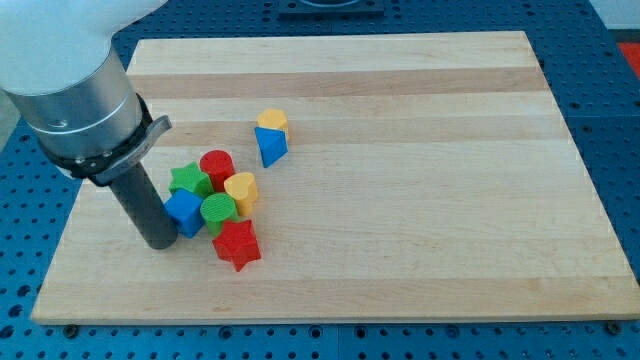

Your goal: Move the blue cube to the top right of the red star

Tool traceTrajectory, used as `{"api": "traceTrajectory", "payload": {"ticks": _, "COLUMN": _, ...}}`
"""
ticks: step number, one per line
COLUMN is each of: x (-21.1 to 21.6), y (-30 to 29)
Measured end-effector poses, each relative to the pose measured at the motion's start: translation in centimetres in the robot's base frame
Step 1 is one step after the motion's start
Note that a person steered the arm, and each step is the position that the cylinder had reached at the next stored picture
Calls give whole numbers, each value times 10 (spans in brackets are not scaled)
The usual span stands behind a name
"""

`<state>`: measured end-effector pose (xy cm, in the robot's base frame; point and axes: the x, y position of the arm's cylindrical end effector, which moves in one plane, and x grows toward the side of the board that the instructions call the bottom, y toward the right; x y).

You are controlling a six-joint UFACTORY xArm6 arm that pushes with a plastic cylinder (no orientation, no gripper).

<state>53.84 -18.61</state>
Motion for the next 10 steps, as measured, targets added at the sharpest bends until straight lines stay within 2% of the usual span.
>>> {"api": "traceTrajectory", "payload": {"ticks": 1, "x": -1, "y": -1}}
{"api": "traceTrajectory", "payload": {"ticks": 3, "x": -8, "y": -44}}
{"api": "traceTrajectory", "payload": {"ticks": 5, "x": -30, "y": -41}}
{"api": "traceTrajectory", "payload": {"ticks": 8, "x": -27, "y": 21}}
{"api": "traceTrajectory", "payload": {"ticks": 10, "x": -44, "y": 49}}
